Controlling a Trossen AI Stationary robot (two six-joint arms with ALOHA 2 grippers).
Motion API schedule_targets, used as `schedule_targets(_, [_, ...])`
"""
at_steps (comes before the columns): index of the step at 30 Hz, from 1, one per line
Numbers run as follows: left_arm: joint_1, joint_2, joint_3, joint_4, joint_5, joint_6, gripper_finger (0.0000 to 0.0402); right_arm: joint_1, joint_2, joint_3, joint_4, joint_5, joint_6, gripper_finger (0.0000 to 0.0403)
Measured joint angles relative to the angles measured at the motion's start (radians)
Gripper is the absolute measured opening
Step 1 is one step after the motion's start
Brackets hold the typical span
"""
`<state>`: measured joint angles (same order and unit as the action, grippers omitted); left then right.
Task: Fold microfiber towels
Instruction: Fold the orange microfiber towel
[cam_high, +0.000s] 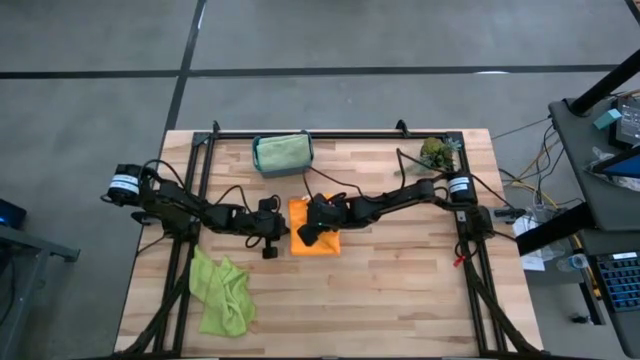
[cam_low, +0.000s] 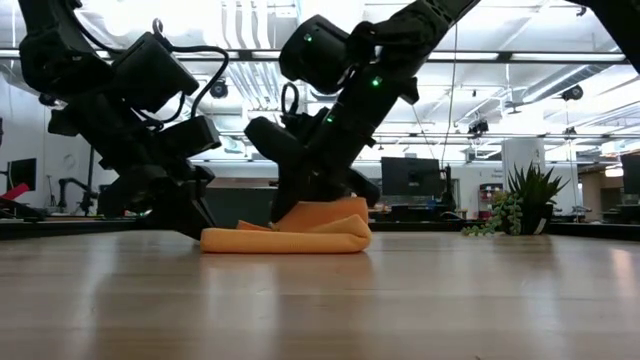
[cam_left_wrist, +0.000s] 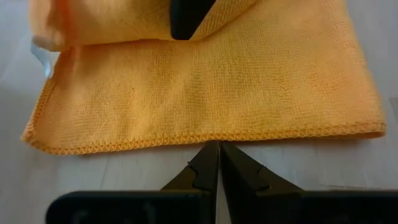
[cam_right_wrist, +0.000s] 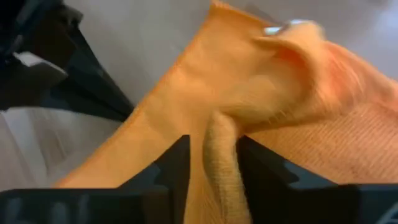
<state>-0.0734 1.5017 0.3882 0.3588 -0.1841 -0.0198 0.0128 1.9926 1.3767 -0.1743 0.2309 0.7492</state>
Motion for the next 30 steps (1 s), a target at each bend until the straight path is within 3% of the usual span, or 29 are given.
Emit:
schedule_targets(12, [0.000,0.000,0.002,0.000,0.000,0.000,0.0003,0.003,-0.006,0.041,0.046,0.006,-0.053,0.0191])
schedule_targets(23, [0.000,-0.031,0.002,-0.001,-0.001,0.009,0.0003,0.031,-0.007,0.095,0.093,0.003,-0.141,0.0194])
schedule_targets(30, [0.000,-0.032,0.000,-0.005,-0.001,0.009,0.0003,0.076,-0.026,0.127,0.054,-0.003,-0.286,0.0194])
